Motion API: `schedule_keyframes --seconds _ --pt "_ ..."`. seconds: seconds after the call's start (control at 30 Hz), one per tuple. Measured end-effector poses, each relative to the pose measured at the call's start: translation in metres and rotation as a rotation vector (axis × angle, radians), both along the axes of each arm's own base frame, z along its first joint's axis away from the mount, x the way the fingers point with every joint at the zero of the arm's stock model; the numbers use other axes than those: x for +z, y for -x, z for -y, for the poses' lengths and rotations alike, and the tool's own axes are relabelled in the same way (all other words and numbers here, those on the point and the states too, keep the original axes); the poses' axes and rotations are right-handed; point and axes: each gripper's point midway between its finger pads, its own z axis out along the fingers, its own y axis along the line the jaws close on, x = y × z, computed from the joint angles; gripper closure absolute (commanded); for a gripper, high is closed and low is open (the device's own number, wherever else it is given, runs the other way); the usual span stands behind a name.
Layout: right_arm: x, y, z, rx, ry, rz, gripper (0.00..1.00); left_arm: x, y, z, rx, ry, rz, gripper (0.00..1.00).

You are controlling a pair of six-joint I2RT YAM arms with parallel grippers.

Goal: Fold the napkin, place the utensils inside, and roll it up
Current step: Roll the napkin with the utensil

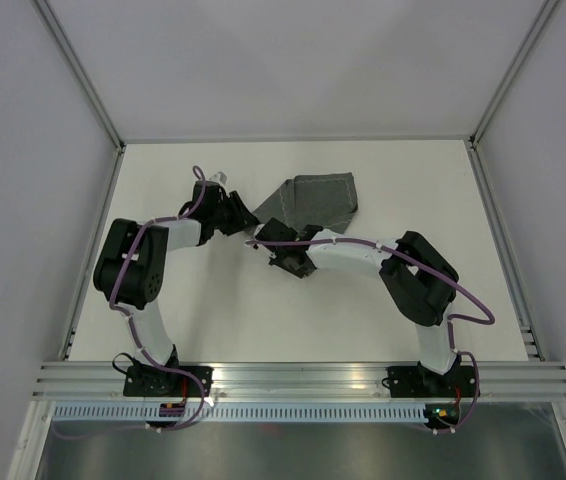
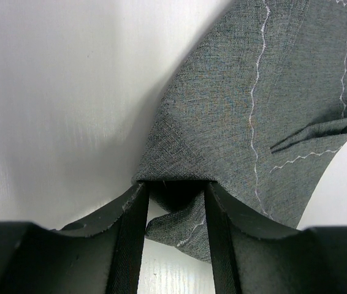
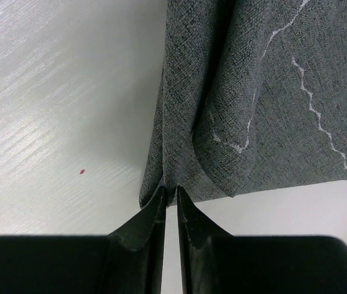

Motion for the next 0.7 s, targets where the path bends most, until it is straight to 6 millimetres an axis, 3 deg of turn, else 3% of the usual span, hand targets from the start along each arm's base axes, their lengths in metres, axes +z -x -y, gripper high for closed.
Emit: schedule_keyframes --seconds 0.17,0.4,0.7 --pt "0.01 -0.003 -0.008 0.005 -0.025 0.0 0.71 0.004 0.0 -0.002 0.004 -0.002 0.006 0.52" --pt "0.037 -0.014 -0.03 0.016 -0.097 0.024 0.66 0.031 -0.004 -0.009 0.012 -0.008 0.063 0.44" --pt "0.057 -0.029 -0.034 0.002 -0.142 0.037 0.54 0.034 0.0 -0.018 0.016 -0.021 0.065 0.43"
